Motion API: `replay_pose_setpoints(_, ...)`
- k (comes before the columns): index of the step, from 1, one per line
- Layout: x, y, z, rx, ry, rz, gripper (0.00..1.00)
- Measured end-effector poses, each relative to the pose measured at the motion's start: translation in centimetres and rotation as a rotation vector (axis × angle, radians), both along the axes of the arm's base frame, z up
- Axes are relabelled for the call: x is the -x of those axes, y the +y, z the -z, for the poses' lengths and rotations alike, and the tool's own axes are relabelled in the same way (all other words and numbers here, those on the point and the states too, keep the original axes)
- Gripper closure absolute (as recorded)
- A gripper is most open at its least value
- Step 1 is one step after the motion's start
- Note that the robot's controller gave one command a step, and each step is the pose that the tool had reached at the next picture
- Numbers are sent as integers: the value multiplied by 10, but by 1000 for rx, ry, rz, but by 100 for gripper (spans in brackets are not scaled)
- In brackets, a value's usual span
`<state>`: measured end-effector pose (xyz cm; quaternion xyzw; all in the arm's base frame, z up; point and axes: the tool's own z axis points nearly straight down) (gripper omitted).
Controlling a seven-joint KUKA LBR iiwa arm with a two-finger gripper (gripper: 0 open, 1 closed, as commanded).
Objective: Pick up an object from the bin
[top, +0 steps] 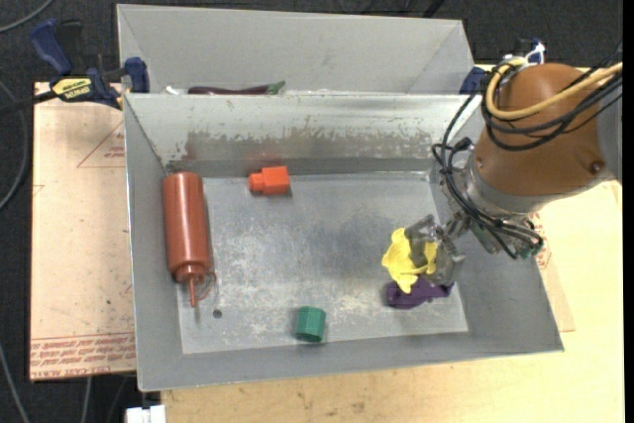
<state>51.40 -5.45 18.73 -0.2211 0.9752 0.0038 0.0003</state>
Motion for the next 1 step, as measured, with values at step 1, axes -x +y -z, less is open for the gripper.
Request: replay_pose_setpoints(1,-20,7,-81,-1,-3,26,100)
